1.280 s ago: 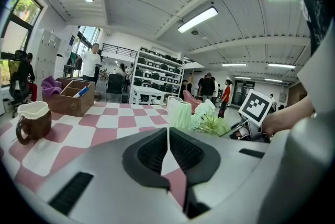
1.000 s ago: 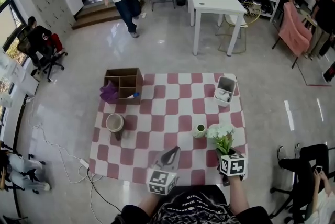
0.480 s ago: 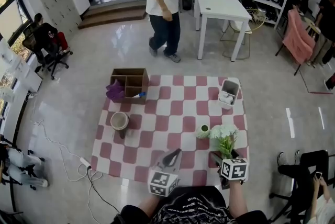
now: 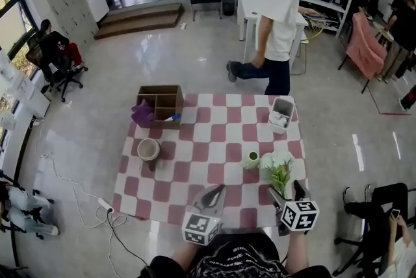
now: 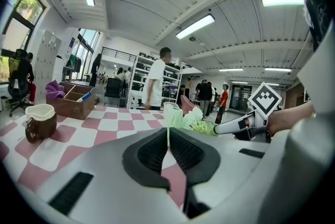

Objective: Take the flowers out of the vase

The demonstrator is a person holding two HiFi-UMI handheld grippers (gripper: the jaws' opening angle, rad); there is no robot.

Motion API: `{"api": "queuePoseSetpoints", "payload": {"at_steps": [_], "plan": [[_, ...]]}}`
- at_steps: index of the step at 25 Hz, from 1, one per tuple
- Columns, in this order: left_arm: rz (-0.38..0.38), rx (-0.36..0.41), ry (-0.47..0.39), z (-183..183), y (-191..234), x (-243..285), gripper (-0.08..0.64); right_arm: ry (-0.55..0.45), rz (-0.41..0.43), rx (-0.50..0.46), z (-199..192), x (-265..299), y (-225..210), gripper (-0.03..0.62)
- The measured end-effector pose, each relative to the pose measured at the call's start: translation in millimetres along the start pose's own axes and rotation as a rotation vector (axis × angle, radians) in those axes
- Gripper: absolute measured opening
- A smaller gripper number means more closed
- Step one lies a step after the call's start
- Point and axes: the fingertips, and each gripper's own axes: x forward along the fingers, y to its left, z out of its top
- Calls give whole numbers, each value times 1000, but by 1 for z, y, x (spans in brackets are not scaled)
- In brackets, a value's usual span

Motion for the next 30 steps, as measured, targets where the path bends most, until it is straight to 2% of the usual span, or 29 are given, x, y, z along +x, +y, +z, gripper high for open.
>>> {"api": "queuePoseSetpoints", "payload": {"at_steps": [7, 9, 13, 15, 19, 22, 26, 30], "plan": [[-13, 8, -41, 15, -4, -12, 20, -129, 51, -16, 28, -30, 24, 434], [-17, 9, -46, 16, -5, -15, 20, -155, 74, -7, 32, -36, 31, 433], [-38, -17, -49, 12, -8, -20, 20, -185, 80, -49, 32, -43, 44, 414], [-44, -15, -46, 10, -10, -22, 20, -188, 77, -61, 28, -44, 49, 365], [-53, 2, -53, 12, -12, -24, 20, -203, 70, -71, 22, -44, 57, 224], [-52, 7, -64, 16, -12, -26, 20, -208, 68, -75, 19, -42, 63, 171], [-55, 17, -75, 19, -14, -29, 20, -225, 43, -103, 18, -41, 68, 48], [-52, 17, -76, 19, -12, -31, 20, -230, 39, -121, 17, -40, 73, 6]]}}
